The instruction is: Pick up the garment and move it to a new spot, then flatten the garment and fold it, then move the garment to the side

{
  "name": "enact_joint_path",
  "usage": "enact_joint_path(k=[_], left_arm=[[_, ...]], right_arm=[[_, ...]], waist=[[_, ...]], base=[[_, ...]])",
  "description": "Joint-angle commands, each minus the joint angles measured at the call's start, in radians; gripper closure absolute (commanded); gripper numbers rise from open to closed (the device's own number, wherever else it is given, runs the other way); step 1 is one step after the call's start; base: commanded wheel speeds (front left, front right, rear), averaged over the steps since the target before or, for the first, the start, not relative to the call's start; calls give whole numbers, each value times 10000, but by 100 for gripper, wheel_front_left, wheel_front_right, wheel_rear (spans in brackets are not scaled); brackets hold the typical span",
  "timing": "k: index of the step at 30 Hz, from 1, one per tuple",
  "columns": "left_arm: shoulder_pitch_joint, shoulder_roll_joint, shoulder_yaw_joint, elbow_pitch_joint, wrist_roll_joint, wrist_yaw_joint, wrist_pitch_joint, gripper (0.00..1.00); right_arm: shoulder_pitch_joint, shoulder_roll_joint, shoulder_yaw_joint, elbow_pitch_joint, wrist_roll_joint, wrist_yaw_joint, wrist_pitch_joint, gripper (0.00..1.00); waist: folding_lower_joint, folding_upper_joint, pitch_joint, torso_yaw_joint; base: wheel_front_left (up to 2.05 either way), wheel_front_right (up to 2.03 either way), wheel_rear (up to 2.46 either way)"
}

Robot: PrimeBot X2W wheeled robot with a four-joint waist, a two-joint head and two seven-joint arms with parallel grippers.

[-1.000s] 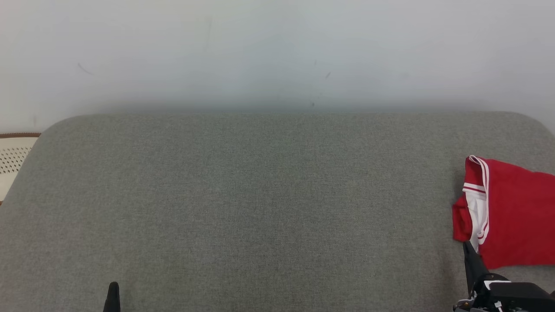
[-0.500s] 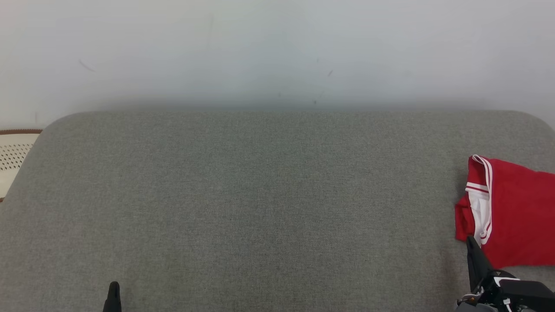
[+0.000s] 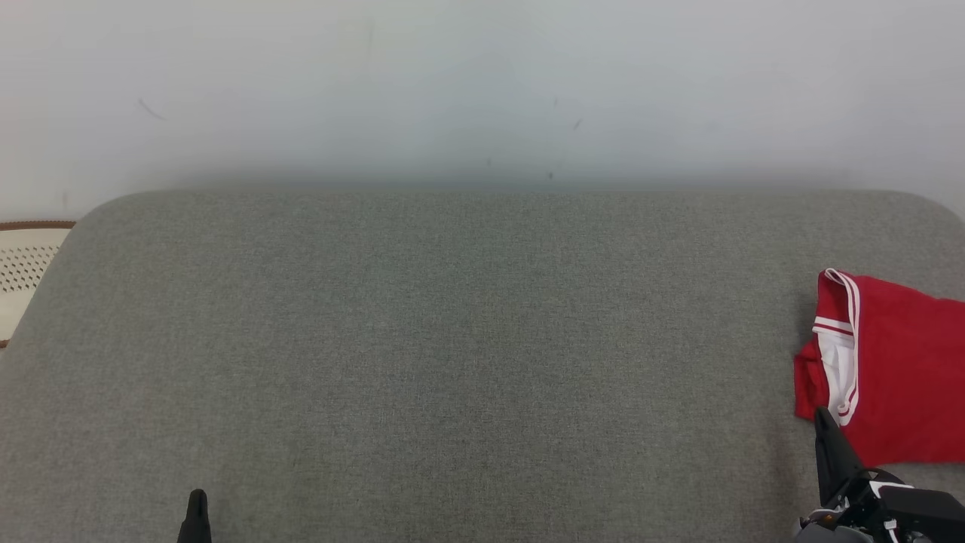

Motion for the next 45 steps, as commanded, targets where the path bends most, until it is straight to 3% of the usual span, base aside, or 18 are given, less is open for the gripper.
enact_joint_path(k=[1, 45], left_arm=[[-61, 45, 19, -42, -25, -23, 42, 100], [-57, 42, 17, -42, -28, -24, 39, 100]], right_arm=[[2, 35, -7, -18, -3, 0, 4, 100], [3, 33, -2, -15, -2, 0, 0, 100]], waist=[[1, 0, 0, 0], [1, 0, 0, 0]], base=[[0, 0, 0], [0, 0, 0]])
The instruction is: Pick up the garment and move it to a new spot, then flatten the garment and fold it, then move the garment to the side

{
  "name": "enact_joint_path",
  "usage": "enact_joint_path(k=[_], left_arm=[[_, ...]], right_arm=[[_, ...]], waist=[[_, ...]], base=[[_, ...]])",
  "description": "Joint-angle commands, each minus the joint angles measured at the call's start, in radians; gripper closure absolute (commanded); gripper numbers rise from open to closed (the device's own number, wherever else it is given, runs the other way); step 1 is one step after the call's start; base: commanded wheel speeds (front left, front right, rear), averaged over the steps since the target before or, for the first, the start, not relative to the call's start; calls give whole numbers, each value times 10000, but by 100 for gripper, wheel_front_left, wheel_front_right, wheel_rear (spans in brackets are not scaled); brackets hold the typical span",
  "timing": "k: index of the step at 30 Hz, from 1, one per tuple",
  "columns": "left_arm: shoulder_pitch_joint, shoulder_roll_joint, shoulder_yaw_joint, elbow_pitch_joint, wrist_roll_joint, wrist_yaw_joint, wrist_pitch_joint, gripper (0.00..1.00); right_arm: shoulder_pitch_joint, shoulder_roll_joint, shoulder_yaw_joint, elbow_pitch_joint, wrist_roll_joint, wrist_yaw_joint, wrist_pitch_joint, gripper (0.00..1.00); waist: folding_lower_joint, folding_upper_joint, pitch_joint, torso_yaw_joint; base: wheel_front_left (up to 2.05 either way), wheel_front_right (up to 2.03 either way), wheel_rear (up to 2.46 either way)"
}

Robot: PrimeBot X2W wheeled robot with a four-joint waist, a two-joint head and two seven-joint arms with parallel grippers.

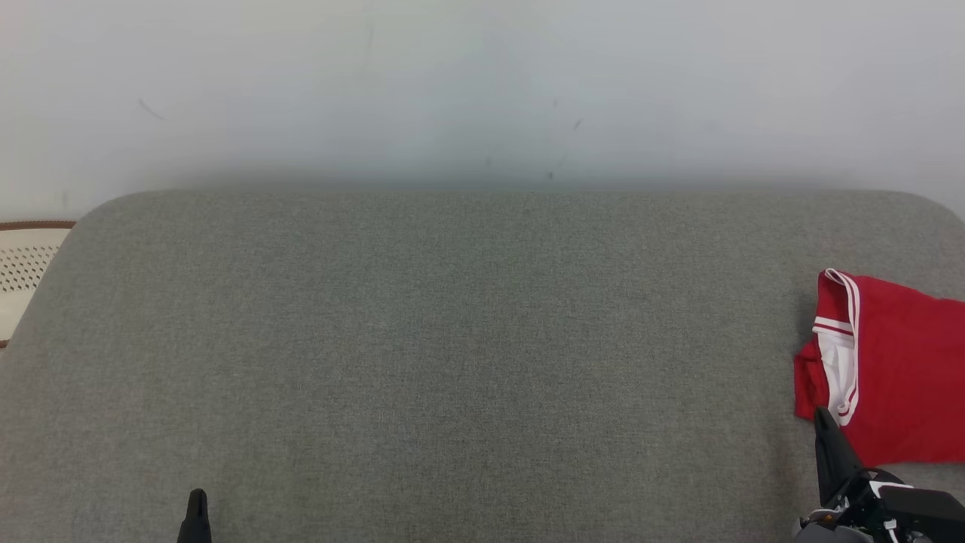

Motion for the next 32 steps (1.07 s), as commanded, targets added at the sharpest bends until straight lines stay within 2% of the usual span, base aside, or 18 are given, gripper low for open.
enact_joint_path(k=[1, 32], left_arm=[[-53, 38, 21, -39, -28, -22, 39, 100], [-52, 38, 19, -39, -29, -22, 38, 100]], right_arm=[[4, 29, -2, -12, -4, 0, 0, 100], [5, 29, 0, -10, -2, 0, -1, 100]], waist=[[0, 0, 0, 0], [0, 0, 0, 0]], base=[[0, 0, 0], [0, 0, 0]])
